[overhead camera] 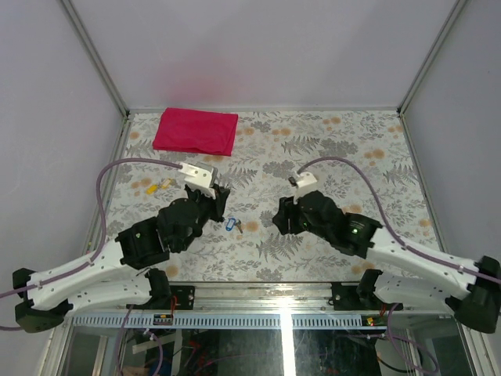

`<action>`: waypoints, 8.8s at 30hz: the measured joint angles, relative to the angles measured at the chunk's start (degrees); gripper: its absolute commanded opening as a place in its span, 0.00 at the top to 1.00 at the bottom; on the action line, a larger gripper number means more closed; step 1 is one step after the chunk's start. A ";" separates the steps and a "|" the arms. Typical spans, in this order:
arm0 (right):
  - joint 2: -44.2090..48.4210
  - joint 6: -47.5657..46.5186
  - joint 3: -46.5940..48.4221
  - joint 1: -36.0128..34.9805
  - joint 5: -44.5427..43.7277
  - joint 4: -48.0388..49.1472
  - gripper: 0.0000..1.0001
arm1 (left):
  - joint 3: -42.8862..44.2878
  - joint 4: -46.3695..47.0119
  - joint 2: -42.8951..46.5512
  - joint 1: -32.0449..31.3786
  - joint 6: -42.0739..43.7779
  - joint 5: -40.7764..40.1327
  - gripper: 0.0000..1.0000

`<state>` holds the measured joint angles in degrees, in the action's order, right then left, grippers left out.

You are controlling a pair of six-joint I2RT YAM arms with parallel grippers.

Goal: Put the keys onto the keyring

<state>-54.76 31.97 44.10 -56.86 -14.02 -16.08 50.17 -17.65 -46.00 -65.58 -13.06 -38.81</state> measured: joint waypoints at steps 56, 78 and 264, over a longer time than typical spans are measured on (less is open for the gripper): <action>-62.01 -27.04 34.86 0.33 18.99 4.07 0.63 | 7.32 -13.27 -0.39 28.13 1.25 11.63 1.00; -60.48 -27.78 34.03 -0.20 16.39 2.49 1.00 | 7.23 -13.07 0.79 28.15 1.84 12.70 0.95; -34.88 -1.60 -6.82 10.43 36.13 21.22 0.86 | 5.95 -9.86 1.14 28.15 -0.61 29.31 0.96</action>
<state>-89.65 30.37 37.28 -46.44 22.11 5.15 56.12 -27.51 -44.86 -37.43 -13.67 -9.50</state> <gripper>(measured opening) 0.186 0.119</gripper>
